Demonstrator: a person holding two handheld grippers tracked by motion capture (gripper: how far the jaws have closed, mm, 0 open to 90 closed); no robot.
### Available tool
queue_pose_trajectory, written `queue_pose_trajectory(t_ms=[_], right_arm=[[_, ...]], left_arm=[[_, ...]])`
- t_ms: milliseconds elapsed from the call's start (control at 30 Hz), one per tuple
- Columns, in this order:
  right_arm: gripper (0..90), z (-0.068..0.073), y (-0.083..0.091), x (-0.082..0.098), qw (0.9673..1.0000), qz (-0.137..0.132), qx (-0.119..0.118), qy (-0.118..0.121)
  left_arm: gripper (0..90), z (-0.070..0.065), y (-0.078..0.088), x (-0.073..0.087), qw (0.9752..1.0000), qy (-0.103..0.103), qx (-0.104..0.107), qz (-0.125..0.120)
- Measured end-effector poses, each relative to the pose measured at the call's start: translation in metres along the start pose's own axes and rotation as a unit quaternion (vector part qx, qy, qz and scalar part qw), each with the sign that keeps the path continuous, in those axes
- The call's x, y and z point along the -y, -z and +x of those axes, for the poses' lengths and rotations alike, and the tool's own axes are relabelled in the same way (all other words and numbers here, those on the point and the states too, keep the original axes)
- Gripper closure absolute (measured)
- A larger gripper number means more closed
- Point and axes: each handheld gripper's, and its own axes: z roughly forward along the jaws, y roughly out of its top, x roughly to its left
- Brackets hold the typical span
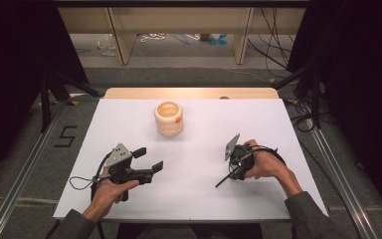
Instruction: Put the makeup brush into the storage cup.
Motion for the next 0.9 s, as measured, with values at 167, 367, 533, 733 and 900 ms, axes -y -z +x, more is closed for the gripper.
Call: queue_pose_trajectory(t_ms=[167,367,533,733,900], right_arm=[[50.3,-0.0004,0.0001,-0.0002,0.9999,0.002,-0.013,-0.009],[56.0,-0.0001,0.0001,-0.0004,0.9998,0.004,-0.020,-0.009],[57.8,0.0003,-0.0002,-0.0011,0.9996,0.007,-0.024,-0.012],[59.9,0.0002,-0.0001,-0.0034,0.9995,0.015,-0.024,-0.012],[63.9,0.0019,0.0002,-0.0044,0.9993,0.020,-0.026,-0.020]], left_arm=[[16.3,-0.0002,0.0001,0.0000,1.0000,0.000,0.000,0.000],[16.3,-0.0004,0.0002,0.0000,1.0000,0.000,-0.001,-0.001],[16.3,-0.0001,0.0002,-0.0001,1.0000,-0.004,0.001,0.001],[16.3,-0.0002,0.0002,0.0000,1.0000,-0.001,0.000,-0.001],[16.3,-0.0001,0.0002,-0.0001,1.0000,-0.003,0.001,0.001]])
